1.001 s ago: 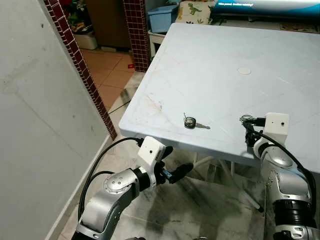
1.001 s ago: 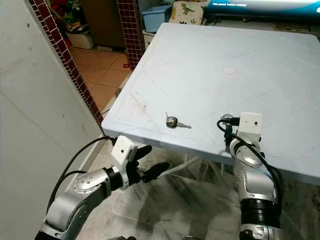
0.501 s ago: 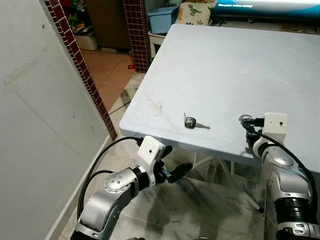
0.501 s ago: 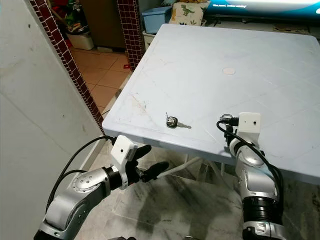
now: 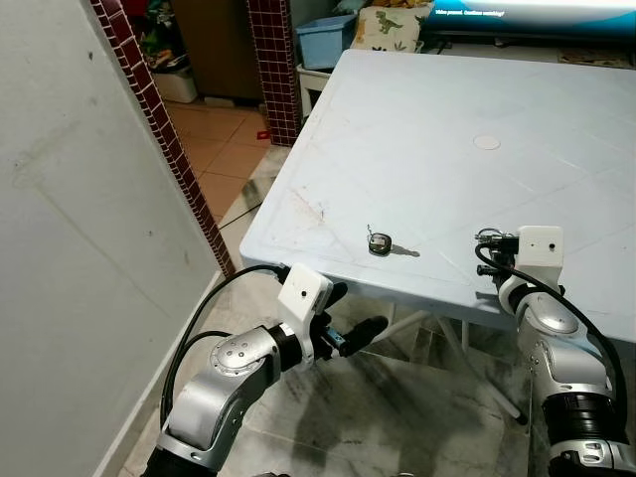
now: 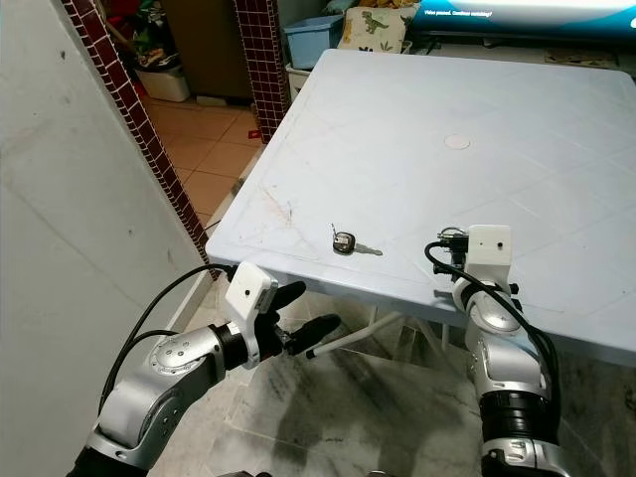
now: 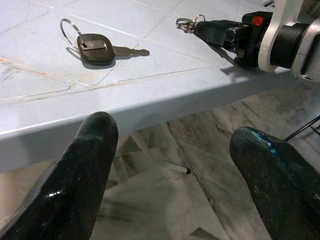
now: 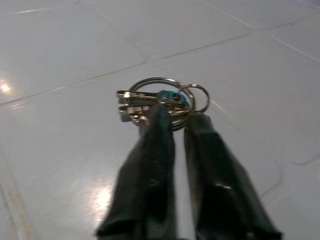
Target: Hang keys on a hook
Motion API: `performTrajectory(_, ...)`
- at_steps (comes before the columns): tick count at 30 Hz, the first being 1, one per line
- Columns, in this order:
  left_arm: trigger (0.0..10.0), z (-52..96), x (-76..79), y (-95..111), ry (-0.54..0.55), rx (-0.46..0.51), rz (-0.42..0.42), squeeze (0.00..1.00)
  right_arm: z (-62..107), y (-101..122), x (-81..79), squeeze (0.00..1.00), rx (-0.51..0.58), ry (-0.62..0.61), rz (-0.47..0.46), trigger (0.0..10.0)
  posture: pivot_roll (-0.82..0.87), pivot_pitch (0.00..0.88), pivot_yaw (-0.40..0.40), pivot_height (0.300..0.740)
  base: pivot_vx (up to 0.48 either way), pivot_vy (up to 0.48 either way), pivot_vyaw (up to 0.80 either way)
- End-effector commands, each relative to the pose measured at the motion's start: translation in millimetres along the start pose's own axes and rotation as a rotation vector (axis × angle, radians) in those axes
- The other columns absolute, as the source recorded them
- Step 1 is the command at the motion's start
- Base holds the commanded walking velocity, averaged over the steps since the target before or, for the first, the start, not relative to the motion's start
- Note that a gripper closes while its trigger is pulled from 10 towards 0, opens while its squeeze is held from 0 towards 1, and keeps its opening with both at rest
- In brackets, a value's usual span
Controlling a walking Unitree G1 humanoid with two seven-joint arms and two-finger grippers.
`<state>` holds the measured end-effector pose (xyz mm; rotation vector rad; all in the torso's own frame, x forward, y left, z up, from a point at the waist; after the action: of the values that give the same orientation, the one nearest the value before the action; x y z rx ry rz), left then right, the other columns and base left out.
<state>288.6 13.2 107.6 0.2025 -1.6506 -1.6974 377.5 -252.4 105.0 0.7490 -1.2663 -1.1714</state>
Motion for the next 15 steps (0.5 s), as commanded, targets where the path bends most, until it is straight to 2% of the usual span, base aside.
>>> performTrajectory(1, 10.0, 1.7, -1.7, -2.8, 0.004, -0.012, -0.011, 0.00, 0.5, -9.5, -4.3, 0.00, -0.032, 0.012, 0.027, 0.0, -0.07, 0.067, 0.108, 0.740, 0.000, 0.000, 0.00)
performTrajectory(6, 10.0, -1.9, -1.7, -0.5, -0.011, -0.023, -0.042, 0.00, -2.6, -10.2, -0.5, 0.00, -0.029, -0.016, 0.016, 0.0, -0.05, 0.084, 0.110, 0.740, 0.000, 0.000, 0.00)
performTrajectory(8, 10.0, 0.2, -3.5, 7.3, -0.010, -0.008, -0.032, 0.00, -4.3, -5.7, 0.8, 0.00, -0.012, -0.021, 0.018, 0.0, -0.05, 0.073, 0.120, 0.740, 0.000, 0.000, 0.00)
performTrajectory(15, 10.0, 3.8, -9.1, 3.3, 0.007, -0.015, -0.039, 0.00, -5.4, 5.3, 2.7, 0.00, 0.039, -0.027, 0.055, 0.0, -0.05, 0.068, 0.128, 0.740, 0.000, 0.000, 0.00)
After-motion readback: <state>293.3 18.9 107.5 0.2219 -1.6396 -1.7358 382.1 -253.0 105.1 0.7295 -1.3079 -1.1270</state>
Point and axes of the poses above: a point about 5 cm out from each wrist's last joint towards the gripper, its own z axis pointing back from the gripper into the wrist, its own y axis along the axis of the wrist's last joint, x = y × z, the point moved 5 cm from there along -z, pointing out of the wrist towards the gripper, and after that the axes turned 11 degrees about z, right-handed, at the moved point
